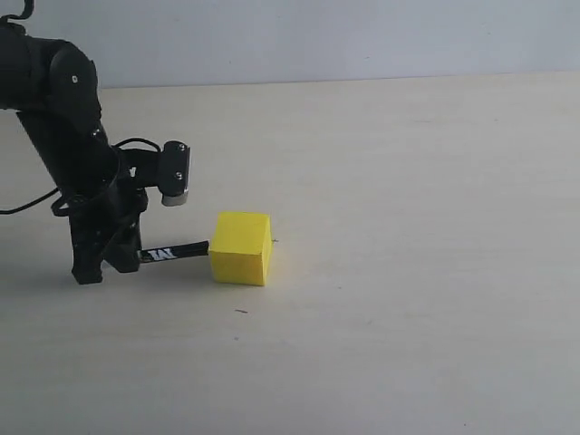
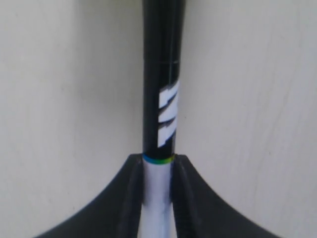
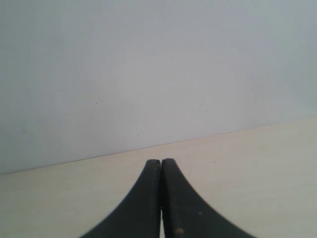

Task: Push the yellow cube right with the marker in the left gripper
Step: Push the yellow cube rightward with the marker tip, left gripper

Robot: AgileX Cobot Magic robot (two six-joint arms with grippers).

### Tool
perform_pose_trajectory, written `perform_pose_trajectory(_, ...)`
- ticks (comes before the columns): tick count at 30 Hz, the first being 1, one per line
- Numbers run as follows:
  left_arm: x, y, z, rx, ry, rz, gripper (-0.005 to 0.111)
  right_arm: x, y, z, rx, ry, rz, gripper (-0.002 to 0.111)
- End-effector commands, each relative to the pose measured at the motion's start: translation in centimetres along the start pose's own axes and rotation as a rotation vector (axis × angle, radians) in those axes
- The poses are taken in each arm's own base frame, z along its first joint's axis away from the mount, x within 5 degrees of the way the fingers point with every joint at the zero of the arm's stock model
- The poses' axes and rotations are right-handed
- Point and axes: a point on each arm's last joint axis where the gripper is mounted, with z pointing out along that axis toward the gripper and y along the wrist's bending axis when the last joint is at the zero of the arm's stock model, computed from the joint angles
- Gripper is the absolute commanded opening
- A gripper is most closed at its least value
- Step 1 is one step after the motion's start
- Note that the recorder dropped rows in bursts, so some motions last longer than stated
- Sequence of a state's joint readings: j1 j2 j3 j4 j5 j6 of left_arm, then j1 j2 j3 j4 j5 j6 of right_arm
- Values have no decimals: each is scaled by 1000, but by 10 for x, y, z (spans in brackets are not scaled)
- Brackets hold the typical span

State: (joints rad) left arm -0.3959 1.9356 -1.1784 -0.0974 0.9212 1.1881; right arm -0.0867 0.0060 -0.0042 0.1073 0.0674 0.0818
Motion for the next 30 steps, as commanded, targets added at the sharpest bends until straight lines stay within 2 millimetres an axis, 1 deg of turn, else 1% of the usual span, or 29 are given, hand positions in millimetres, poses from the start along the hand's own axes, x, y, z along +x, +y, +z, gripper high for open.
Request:
perform_pose_trajectory(1, 9, 3, -4, -6, 38, -35, 0, 1, -1, 0, 6, -4, -9, 0)
perform_pose_trajectory(5, 19, 6, -5, -8, 81, -25, 0, 1, -1, 0, 6, -4, -9, 0)
perform_pose_trajectory(10, 22, 11, -6, -60, 124, 29, 0, 1, -1, 0, 6, -4, -9, 0)
perform_pose_trajectory(14, 19, 16, -6, -121, 95, 34, 0, 1, -1, 0, 6, -4, -9, 0)
perform_pose_trajectory(17, 12, 15, -6, -134, 80, 47, 0, 1, -1, 0, 6, -4, -9, 0)
perform_pose_trajectory(22, -14, 10, -11, -140, 46, 87, 0, 1, -1, 0, 6, -4, -9, 0)
perform_pose_trajectory(26, -33, 1, -12, -135, 43, 143, 0, 1, -1, 0, 6, -4, -9, 0)
perform_pose_trajectory(27, -36, -1, -11, -134, 43, 153, 0, 1, -1, 0, 6, -4, -9, 0)
perform_pose_trajectory(30, -37, -2, -11, -129, 48, 158, 0, 1, -1, 0, 6, -4, -9, 0)
